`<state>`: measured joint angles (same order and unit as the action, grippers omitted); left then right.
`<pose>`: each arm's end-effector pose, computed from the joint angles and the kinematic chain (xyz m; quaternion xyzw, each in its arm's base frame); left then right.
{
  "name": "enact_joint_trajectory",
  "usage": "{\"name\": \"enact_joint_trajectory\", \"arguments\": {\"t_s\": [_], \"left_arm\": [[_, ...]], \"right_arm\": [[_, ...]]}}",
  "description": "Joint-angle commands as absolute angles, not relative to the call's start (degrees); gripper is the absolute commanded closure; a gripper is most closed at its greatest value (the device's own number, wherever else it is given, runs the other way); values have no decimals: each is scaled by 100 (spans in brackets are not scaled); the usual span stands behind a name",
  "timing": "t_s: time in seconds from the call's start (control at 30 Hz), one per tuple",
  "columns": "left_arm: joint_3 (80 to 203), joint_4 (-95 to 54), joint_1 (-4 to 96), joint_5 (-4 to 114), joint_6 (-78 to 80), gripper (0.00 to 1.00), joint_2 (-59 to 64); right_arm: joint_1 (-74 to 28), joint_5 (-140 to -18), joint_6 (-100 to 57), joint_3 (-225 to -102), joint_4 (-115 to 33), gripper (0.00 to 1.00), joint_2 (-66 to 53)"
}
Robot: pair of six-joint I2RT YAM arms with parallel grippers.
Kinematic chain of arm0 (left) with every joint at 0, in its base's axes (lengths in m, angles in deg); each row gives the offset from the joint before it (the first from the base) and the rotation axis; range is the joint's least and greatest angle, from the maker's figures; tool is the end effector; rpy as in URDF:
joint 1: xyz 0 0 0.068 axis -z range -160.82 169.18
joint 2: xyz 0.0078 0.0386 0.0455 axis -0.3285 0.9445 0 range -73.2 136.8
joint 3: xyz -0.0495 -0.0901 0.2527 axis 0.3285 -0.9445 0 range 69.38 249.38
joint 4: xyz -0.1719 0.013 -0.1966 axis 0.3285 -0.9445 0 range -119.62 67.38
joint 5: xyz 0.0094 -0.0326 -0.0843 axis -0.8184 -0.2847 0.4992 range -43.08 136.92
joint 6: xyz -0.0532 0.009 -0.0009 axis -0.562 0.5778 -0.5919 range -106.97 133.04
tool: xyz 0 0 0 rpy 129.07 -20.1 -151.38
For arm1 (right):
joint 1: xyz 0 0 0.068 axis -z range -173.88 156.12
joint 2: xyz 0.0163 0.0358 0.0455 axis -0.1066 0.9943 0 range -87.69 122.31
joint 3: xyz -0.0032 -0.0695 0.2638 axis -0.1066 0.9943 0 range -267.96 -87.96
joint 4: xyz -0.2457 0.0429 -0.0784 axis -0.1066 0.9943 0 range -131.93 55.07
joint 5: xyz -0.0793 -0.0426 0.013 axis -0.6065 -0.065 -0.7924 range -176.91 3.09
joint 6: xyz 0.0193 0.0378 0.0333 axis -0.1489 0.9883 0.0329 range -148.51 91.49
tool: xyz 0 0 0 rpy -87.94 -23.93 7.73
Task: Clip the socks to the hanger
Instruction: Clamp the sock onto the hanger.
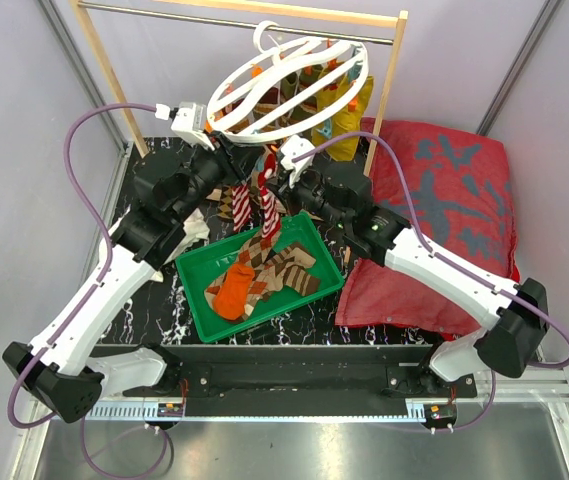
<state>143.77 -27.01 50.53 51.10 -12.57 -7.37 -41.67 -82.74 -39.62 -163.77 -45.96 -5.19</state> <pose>0.2159 -0.1347 0.4582 0.0608 0.6782 -0.3709 0.6315 0.2300 0.2575 0.4012 -0.3773 0.6171 0.2421 0.6467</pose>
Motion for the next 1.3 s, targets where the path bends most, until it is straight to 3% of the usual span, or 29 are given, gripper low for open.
{"name": "enact_joint_trajectory", "arguments": {"t_s": [0.0, 1.27], "left_arm": [[14285, -2342, 5073, 5421, -1325, 100, -701], [14136, -2122, 5073, 4753, -551, 100, -710]], "right_arm": [[-4099, -8093, -3888, -16724, -4922, 100, -490], [-4011, -7759, -3352, -16522, -4887, 100, -850]]}}
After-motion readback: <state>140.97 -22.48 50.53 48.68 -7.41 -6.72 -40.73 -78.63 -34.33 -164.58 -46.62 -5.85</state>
